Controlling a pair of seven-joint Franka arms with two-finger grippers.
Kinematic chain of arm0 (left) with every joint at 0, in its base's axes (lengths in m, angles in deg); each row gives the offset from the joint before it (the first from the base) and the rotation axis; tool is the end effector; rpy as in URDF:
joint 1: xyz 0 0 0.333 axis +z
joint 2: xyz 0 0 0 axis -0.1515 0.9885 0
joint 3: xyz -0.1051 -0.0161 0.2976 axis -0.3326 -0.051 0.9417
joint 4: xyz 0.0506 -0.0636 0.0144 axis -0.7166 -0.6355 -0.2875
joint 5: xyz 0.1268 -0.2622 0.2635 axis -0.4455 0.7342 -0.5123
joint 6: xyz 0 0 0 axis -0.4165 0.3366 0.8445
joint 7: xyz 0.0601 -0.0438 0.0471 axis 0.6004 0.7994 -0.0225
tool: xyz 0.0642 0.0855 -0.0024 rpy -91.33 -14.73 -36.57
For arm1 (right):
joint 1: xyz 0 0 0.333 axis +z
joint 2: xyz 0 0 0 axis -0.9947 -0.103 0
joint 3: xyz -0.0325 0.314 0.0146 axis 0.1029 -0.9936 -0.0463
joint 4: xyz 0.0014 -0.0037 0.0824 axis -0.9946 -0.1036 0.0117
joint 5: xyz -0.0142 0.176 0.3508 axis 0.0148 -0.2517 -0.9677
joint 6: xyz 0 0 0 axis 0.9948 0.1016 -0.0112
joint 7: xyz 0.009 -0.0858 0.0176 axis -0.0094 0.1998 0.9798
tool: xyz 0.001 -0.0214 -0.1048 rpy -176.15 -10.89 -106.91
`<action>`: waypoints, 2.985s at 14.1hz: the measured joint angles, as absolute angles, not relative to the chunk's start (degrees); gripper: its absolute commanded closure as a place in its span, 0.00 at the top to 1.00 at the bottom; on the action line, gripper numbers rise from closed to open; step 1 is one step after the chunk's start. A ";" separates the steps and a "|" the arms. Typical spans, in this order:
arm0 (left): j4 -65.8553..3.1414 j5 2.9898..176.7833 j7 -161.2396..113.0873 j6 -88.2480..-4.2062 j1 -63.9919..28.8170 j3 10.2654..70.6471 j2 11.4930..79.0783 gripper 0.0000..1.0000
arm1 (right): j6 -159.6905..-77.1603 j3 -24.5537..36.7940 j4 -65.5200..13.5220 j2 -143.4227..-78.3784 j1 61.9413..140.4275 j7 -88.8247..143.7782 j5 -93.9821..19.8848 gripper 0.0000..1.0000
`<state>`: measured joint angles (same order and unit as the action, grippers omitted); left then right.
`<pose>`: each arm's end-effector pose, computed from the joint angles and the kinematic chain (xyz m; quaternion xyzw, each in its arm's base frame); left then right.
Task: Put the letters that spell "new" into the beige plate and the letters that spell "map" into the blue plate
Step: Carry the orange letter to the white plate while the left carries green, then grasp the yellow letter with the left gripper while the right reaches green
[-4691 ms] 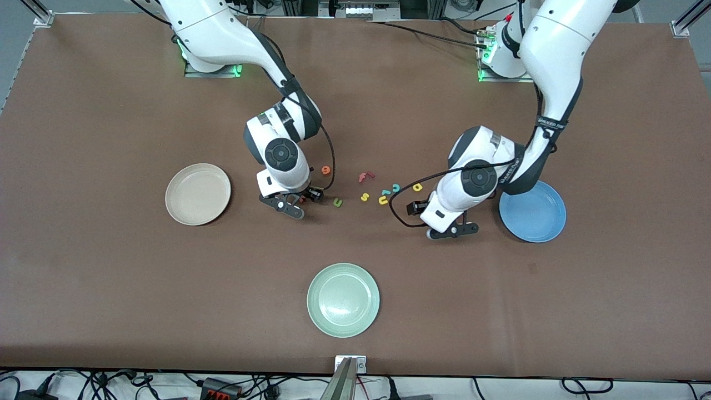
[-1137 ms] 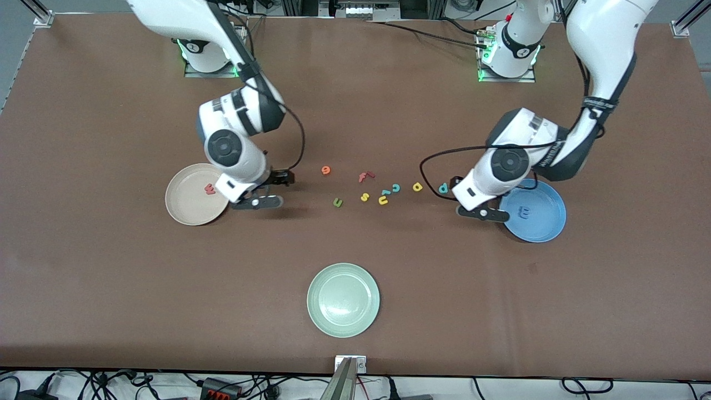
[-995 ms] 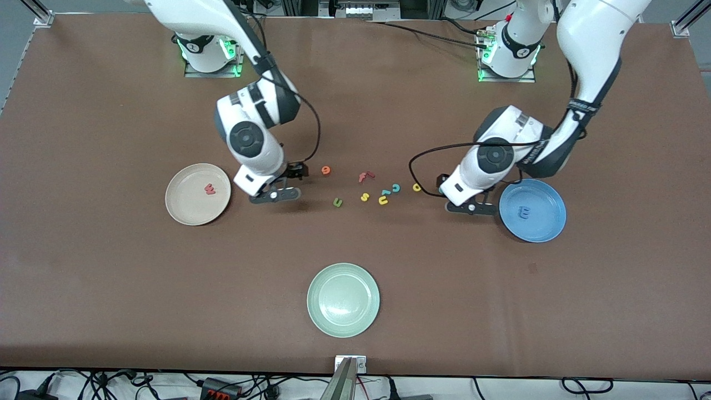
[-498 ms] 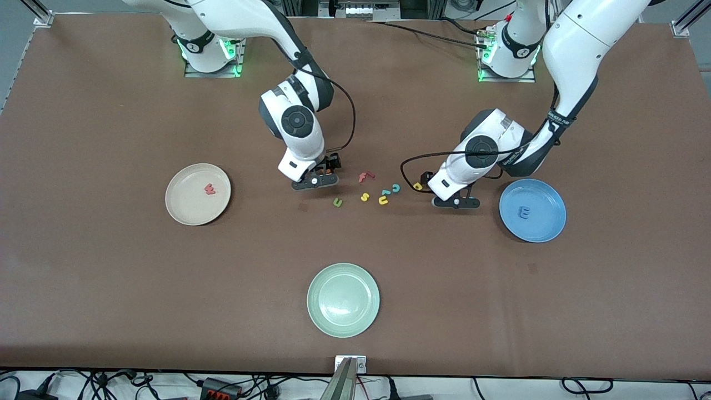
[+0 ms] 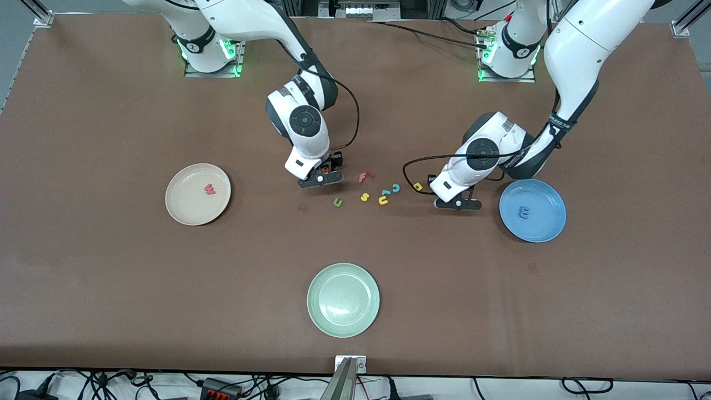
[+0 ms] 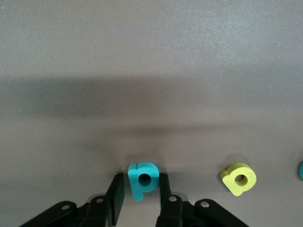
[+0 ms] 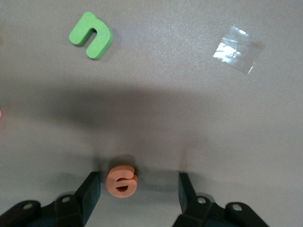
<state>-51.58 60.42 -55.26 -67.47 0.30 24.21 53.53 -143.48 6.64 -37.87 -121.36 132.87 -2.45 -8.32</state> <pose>0.5079 -0.2470 0.1712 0.9964 -0.0086 -0.0836 0.0130 0.4500 0.4192 0.1720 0.9936 0.1072 -0.0362 0.0071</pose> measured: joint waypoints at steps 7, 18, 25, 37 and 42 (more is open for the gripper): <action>-49.45 60.03 -54.40 -63.24 0.68 24.22 52.50 0.08 | -143.49 6.78 -37.69 -121.18 132.96 -2.39 -8.30 0.12; -41.08 59.54 -28.92 -41.91 16.17 24.66 50.21 0.21 | -131.42 25.16 -37.36 -118.45 131.75 1.40 -8.23 0.06; -44.86 59.54 -28.92 -48.51 18.72 23.90 52.10 1.00 | -118.15 33.72 -37.99 -115.37 126.75 14.74 -8.21 0.06; -41.75 59.56 -75.04 -56.63 0.97 14.19 56.54 1.00 | -121.78 32.56 -38.46 -120.46 119.75 23.22 -8.37 1.00; -42.22 58.32 -79.49 -59.94 -1.32 18.12 59.95 0.93 | -121.76 32.52 -35.78 -120.22 120.79 22.60 -10.17 1.00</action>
